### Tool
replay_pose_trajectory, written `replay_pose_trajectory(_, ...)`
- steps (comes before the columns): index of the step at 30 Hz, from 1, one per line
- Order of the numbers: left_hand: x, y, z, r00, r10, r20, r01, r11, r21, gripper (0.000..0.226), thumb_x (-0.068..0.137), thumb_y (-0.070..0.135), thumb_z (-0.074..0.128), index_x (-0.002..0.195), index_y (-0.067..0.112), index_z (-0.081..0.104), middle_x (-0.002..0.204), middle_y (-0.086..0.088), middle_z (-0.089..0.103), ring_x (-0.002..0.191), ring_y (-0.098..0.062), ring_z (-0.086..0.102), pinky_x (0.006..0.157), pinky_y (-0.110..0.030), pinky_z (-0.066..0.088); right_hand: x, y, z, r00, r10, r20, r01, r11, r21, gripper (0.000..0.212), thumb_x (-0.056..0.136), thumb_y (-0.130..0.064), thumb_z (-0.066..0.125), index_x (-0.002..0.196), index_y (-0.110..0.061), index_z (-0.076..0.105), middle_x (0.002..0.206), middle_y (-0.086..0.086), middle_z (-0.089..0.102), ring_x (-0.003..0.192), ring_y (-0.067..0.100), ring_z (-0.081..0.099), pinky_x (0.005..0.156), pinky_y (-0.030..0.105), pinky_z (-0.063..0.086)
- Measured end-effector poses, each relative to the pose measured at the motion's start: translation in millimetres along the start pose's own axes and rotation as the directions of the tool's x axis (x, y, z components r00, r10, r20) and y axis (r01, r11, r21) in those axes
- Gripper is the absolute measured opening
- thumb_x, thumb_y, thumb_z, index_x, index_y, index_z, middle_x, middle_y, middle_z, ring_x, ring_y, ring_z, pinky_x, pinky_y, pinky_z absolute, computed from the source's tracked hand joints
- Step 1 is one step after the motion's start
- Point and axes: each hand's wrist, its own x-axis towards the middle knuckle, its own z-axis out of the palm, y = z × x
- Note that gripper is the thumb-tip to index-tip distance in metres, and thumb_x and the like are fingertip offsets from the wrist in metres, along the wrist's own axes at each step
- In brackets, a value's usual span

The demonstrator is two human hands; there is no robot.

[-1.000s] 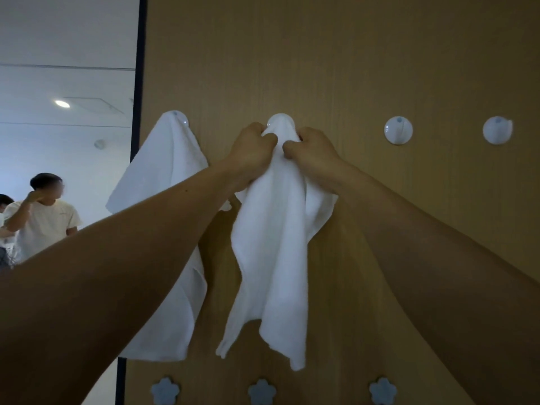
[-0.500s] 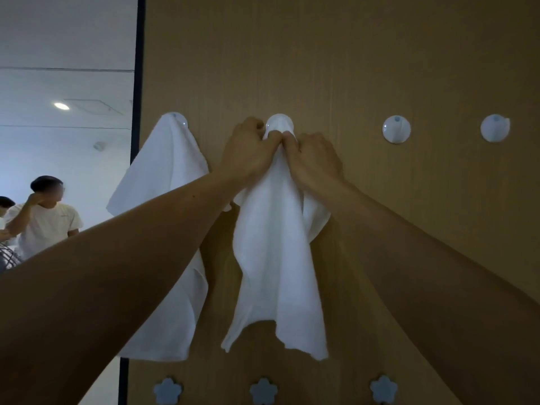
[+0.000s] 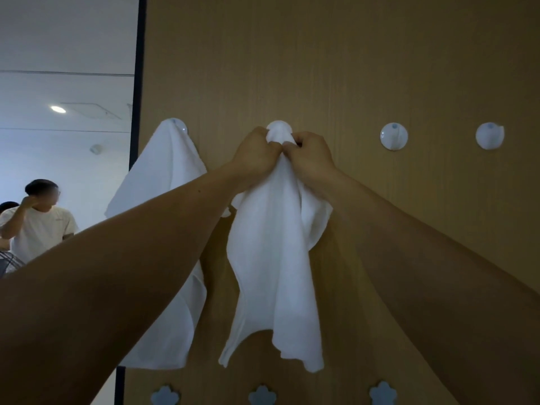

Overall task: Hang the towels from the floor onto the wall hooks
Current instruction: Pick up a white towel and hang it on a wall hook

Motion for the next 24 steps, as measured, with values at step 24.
replay_pose_trajectory(24,-209,-21,-2,0.967,-0.209,0.145,0.229,0.964,-0.138,0.04,0.099,0.024,0.047,0.136,0.01,0.04,0.121,0.003,0.053,0.11,-0.013,0.051,0.088,-0.023,0.039,-184,70,-25,0.811,0.558,0.174,-0.559,0.828,-0.052,0.04,0.098,-0.028,0.04,0.11,0.002,0.063,0.106,0.021,0.067,0.077,0.025,0.059,0.073,0.037,0.051)
